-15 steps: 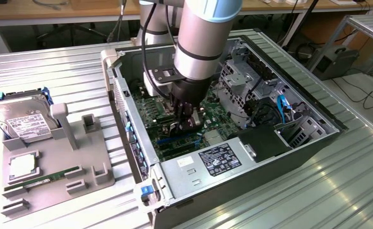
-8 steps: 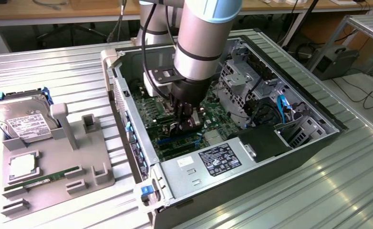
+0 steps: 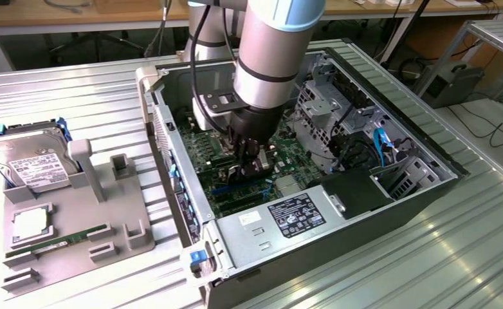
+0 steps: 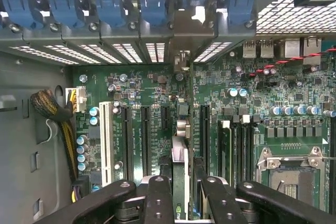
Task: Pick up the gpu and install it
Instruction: 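Insert the gpu into the slot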
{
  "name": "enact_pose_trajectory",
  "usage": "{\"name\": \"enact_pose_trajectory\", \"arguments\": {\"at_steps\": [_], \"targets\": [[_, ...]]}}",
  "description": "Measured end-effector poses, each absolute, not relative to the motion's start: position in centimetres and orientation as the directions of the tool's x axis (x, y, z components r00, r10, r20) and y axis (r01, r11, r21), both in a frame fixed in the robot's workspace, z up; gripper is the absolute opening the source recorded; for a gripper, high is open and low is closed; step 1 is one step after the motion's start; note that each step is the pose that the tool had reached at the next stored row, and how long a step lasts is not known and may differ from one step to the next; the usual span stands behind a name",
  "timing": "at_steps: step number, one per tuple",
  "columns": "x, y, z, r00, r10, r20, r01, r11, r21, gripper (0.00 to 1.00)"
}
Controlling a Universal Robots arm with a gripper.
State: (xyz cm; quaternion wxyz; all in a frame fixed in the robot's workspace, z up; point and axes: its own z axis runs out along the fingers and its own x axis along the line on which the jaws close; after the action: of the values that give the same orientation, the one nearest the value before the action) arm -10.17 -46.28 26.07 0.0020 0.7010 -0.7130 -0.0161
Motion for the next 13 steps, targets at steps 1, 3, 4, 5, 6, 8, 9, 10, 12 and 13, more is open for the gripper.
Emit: {"name": "enact_pose_trajectory", "arguments": {"at_steps": [1, 3, 4, 5, 6, 8, 9, 10, 12, 13], "targets": [[-10.2, -46.29, 25.99, -0.017, -1.0, -0.02, -1.0, 0.017, 0.026, 0.26], [-10.24, -46.29, 25.86, -0.017, -1.0, -0.02, -1.0, 0.016, 0.026, 0.26], [-10.24, -46.3, 25.81, -0.017, -1.0, -0.021, -1.0, 0.016, 0.026, 0.26], [-10.25, -46.29, 25.79, -0.017, -1.0, -0.021, -1.0, 0.016, 0.026, 0.26], [-10.25, -46.28, 25.78, -0.017, -1.0, -0.022, -1.0, 0.016, 0.026, 0.26], [-10.25, -46.19, 25.77, -0.017, -1.0, -0.024, -1.0, 0.016, 0.026, 0.26], [-10.25, -46.15, 25.77, -0.017, -1.0, -0.025, -1.0, 0.016, 0.026, 0.26], [-10.24, -46.13, 25.77, -0.016, -1.0, -0.026, -1.0, 0.016, 0.026, 0.26], [-10.25, -46.05, 25.77, -0.016, -0.999, -0.029, -1.0, 0.015, 0.026, 0.26], [-10.25, -46.01, 25.77, -0.016, -0.999, -0.032, -1.0, 0.015, 0.026, 0.26]]}}
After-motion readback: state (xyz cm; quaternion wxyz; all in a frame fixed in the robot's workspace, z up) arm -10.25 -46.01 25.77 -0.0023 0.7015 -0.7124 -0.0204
